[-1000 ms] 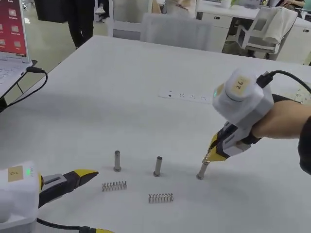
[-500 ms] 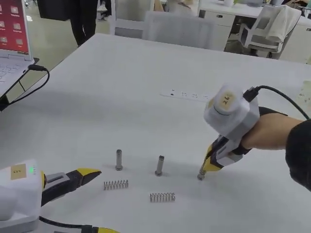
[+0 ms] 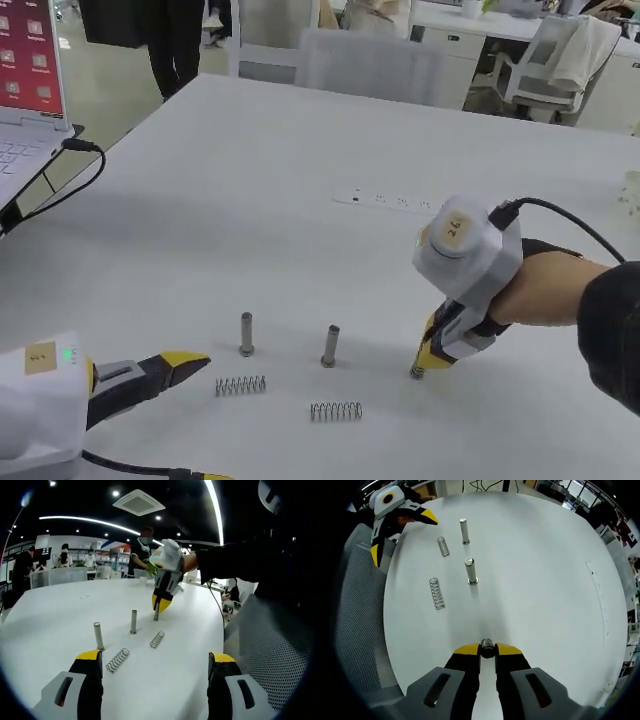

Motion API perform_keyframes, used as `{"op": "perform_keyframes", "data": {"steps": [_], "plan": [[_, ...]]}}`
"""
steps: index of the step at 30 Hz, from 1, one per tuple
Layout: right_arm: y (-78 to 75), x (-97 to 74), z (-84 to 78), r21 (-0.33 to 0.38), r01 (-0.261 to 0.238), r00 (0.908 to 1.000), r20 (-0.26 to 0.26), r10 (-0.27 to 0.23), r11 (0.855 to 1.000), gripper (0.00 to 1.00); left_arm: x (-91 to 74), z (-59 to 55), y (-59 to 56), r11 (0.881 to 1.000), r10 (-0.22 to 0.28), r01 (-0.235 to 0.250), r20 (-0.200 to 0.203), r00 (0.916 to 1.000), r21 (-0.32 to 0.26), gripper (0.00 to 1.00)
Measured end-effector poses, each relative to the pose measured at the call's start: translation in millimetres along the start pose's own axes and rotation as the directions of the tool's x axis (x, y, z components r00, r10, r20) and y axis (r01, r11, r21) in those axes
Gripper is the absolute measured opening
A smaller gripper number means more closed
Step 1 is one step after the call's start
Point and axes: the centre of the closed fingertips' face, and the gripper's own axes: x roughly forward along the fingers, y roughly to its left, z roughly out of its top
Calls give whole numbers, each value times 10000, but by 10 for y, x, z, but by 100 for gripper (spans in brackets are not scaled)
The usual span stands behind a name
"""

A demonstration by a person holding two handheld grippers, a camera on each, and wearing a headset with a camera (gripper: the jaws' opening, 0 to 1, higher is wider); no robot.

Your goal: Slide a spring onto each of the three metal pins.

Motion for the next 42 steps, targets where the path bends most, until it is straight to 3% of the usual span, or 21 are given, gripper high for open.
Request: {"op": "perform_keyframes", "data": {"steps": [13, 22, 29, 42], "plan": [[33, -2, 14, -54, 52, 9997, 249, -51, 10000, 21, -8, 11, -30, 10000, 2, -2, 15, 10000, -25, 84], [67, -132, 180, -604, 307, 9975, 660, -266, 9977, 26, -2, 17, -36, 10000, -25, 25, 9, 10000, -14, 83], [230, -219, 443, -1161, 174, 9935, 1140, -41, 9931, 26, -4, 21, -40, 10000, -28, 28, 34, 10000, -18, 83], [603, -135, 649, -2201, -315, 9934, 1006, 548, 9750, 25, -18, 40, -29, 10000, -23, 23, 82, 10000, 35, 83]]}}
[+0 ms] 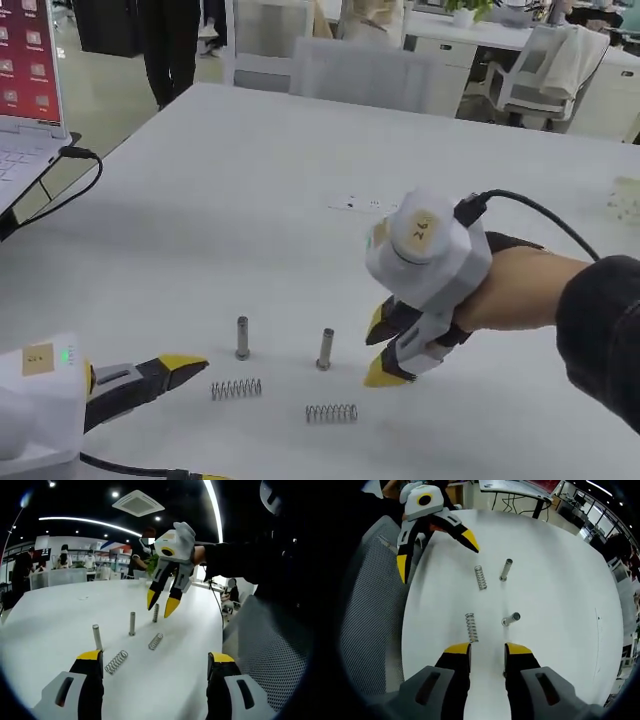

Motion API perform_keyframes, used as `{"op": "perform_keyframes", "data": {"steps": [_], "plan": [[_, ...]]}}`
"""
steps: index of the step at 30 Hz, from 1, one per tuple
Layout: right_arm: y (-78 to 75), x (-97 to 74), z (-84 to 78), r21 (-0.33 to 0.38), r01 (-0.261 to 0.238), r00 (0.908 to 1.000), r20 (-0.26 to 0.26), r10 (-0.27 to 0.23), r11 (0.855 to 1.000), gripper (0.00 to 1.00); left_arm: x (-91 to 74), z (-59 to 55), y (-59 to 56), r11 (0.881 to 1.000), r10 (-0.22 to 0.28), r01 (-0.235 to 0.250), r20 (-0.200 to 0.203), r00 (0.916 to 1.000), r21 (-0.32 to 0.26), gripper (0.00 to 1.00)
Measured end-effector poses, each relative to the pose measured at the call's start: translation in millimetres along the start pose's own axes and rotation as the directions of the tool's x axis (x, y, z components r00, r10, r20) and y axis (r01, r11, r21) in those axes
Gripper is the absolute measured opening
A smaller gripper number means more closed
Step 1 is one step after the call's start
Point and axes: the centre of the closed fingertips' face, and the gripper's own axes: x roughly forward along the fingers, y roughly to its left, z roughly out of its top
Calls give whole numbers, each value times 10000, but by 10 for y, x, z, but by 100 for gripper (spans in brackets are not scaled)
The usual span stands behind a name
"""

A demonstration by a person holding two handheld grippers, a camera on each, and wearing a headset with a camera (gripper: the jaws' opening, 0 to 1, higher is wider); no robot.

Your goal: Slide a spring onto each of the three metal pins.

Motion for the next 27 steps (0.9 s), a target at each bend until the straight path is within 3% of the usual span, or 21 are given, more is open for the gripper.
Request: {"op": "perform_keyframes", "data": {"steps": [12, 27], "plan": [[193, 251, -11, -324, -520, 9979, -409, 506, 9981, 21, -9, -7, 16, 10000, 8, -8, 19, 10000, -33, 82], [233, 482, -86, -362, -818, 9932, -862, 784, 9960, 14, 1, -2, -17, 9999, -101, 101, -27, 9999, -53, 79]]}}
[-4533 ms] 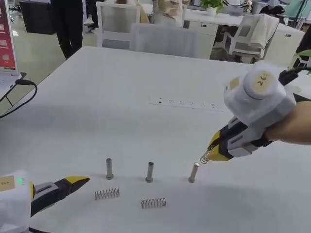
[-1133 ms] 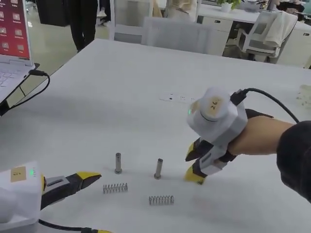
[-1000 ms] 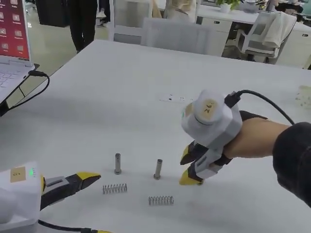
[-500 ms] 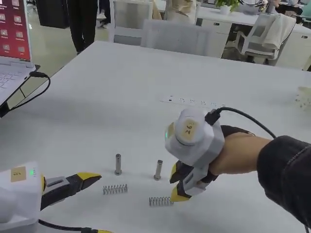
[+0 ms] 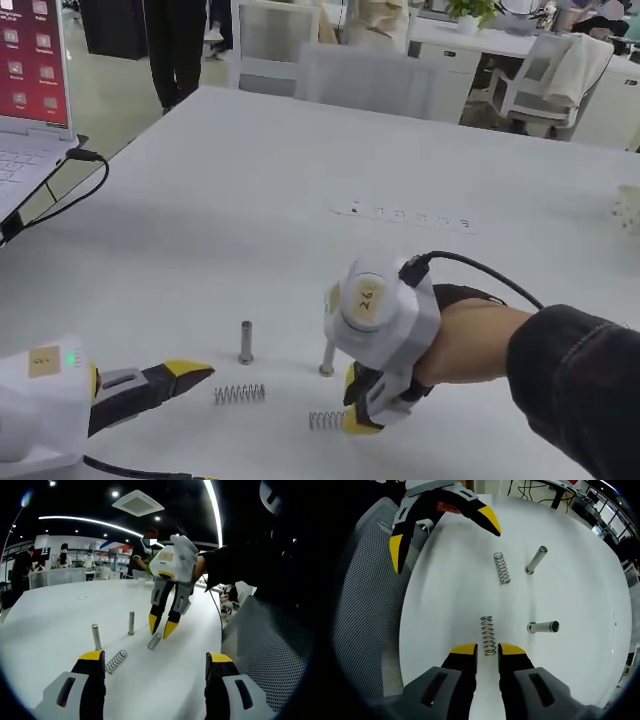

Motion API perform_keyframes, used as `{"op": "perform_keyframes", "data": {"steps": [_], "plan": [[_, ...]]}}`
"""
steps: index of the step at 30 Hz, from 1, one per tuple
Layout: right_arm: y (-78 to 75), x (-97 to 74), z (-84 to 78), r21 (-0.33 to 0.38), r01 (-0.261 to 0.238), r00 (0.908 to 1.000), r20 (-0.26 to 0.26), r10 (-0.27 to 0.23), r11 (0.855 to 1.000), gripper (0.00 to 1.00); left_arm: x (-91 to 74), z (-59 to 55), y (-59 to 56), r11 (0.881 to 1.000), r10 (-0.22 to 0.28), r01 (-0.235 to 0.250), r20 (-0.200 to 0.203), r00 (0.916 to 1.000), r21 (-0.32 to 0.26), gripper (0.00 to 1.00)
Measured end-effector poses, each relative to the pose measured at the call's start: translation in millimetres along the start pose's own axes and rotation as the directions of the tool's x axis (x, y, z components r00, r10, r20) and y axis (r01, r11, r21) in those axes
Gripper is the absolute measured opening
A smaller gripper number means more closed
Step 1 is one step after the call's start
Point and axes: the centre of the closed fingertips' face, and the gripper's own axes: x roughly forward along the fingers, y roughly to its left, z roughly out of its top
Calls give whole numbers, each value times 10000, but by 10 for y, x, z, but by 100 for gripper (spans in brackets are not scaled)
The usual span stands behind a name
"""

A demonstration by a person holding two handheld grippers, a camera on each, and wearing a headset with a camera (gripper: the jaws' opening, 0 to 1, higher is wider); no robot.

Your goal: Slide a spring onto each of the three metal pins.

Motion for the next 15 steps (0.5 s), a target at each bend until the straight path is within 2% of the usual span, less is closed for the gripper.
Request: {"op": "perform_keyframes", "data": {"steps": [15], "plan": [[-10, 96, -59, -40, 60, 9998, -184, -61, 10000, 9, 16, 33, -47, 9999, -141, 141, 33, 9999, 9, 77]]}}
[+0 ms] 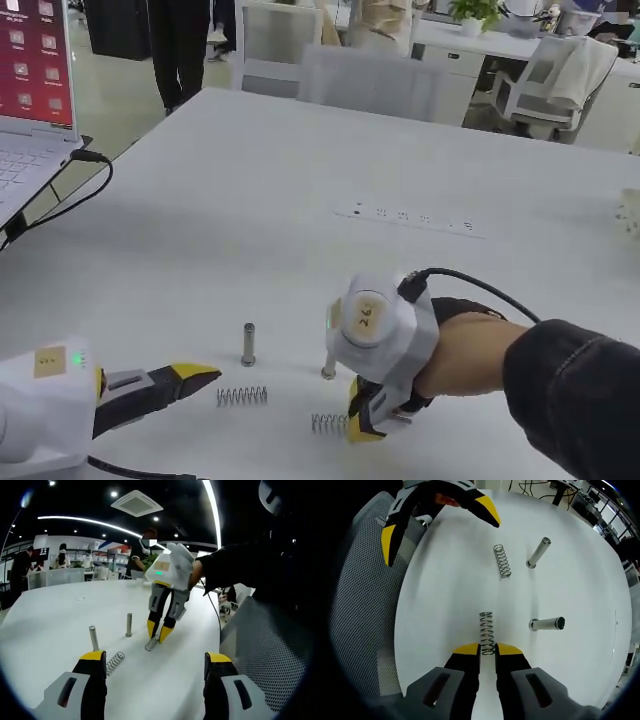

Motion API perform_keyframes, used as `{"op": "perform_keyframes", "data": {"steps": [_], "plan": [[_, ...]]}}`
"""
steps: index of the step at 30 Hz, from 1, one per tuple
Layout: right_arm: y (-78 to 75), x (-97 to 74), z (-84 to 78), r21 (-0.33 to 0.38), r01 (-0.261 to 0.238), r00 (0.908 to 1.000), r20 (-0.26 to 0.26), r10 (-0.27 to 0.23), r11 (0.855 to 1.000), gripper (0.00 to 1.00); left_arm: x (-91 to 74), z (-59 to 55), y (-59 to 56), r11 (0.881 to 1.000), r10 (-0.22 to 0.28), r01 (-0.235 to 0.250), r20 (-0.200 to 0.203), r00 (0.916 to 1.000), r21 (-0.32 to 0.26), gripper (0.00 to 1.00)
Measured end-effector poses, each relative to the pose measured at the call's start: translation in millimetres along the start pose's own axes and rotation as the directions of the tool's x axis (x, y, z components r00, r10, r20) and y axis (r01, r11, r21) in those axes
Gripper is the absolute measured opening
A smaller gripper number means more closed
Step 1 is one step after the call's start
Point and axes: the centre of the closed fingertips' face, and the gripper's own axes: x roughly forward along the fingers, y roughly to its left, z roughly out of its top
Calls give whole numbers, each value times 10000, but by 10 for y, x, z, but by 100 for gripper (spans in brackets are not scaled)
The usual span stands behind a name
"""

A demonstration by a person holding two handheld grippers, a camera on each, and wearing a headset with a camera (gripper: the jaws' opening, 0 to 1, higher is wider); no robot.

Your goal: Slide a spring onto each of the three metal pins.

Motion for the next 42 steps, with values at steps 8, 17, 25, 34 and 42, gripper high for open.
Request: {"op": "perform_keyframes", "data": {"steps": [8, 17, 25, 34, 42], "plan": [[0, -30, -5, -167, 129, 9999, -17, -129, 9998, 8, 19, 7, -23, 9999, -100, 100, -21, 9999, 37, 75], [158, -238, 174, -458, -147, 9992, 360, 164, 9988, 8, 40, 30, -47, 9996, -237, 236, 13, 9997, 148, 70], [241, -344, 318, -854, -183, 9985, 498, 227, 9962, 8, 65, 48, -72, 9986, -424, 422, 46, 9991, 314, 63], [334, -427, 437, -1173, -226, 9978, 590, 297, 9928, 8, 84, 77, -125, 9953, -691, 684, 68, 9976, 683, 42], [415, -491, 540, -1519, -214, 9971, 695, 322, 9882, 8, 127, 93, -185, 9911, -965, 958, 30, 9953, 923, 34]]}}
